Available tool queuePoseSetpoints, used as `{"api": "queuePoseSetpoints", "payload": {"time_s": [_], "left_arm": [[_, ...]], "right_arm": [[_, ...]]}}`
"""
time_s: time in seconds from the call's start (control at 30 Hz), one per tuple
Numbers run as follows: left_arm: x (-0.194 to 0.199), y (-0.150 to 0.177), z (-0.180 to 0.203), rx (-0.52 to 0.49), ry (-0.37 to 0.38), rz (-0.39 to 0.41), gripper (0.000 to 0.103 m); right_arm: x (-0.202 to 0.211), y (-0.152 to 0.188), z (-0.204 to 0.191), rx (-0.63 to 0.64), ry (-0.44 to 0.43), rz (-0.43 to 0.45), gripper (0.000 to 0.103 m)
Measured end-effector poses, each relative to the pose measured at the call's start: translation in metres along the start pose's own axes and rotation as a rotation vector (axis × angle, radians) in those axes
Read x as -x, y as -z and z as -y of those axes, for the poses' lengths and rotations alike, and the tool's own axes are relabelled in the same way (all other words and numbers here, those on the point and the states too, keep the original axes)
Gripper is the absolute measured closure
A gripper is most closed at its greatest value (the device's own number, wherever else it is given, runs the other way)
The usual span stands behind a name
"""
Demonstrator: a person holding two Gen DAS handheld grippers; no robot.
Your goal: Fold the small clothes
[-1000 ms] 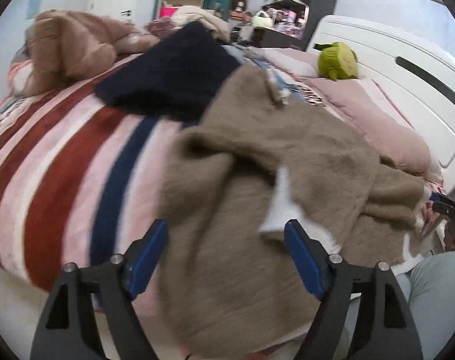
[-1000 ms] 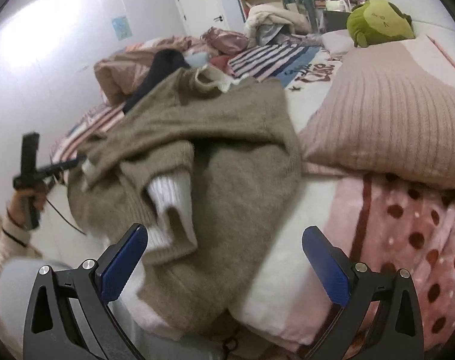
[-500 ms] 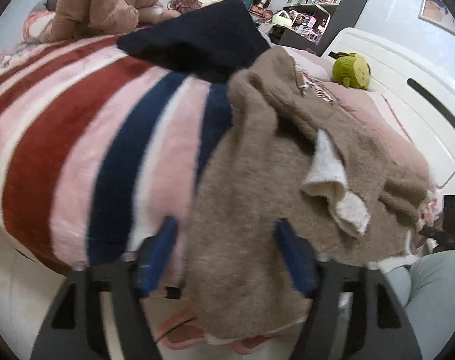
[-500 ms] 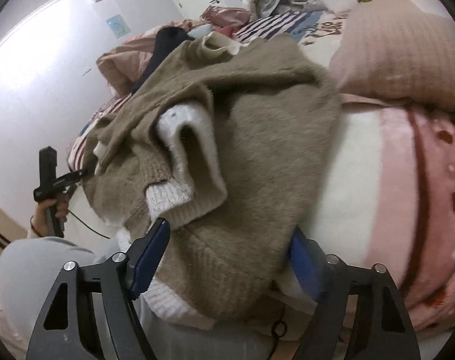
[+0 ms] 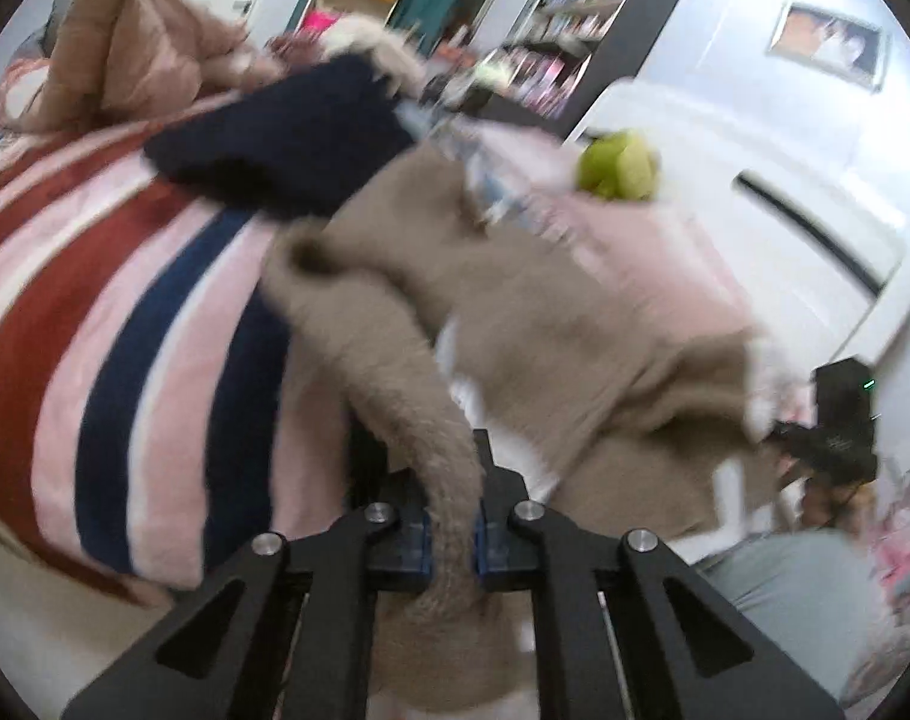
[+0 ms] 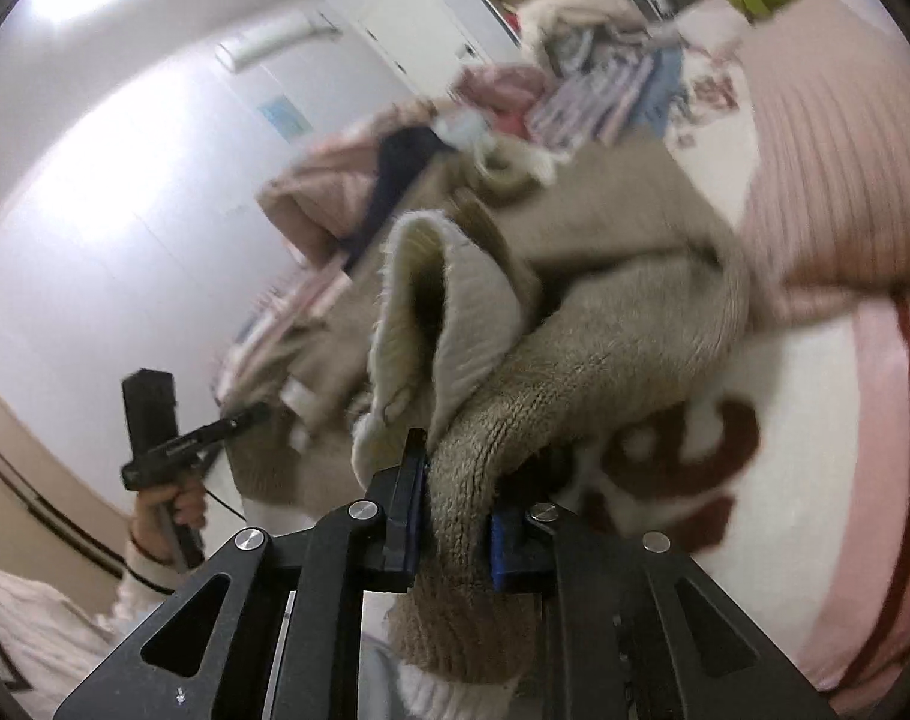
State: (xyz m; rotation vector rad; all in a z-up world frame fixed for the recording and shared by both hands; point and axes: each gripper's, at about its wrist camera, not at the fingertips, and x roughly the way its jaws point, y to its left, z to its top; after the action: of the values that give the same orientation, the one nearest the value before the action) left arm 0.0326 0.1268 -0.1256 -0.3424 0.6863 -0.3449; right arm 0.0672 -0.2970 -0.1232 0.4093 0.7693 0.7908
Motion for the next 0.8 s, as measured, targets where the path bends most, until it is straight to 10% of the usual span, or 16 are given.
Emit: {"api": "queuePoseSetpoints", "payload": {"time_s": [0.57, 0.8], "left_arm": [[0.126, -0.044, 0.045, -0.045, 0.193, 0.277, 0.097], [0.111, -0.043, 0.026, -0.035, 0.073, 0.24, 0.097]], "right_arm": [[0.083, -0.019, -0.072, 0.076, -0.074, 0.169, 0.095], [0.08, -0.027, -0.069, 0.051, 0.083, 0.089, 0.095]]}}
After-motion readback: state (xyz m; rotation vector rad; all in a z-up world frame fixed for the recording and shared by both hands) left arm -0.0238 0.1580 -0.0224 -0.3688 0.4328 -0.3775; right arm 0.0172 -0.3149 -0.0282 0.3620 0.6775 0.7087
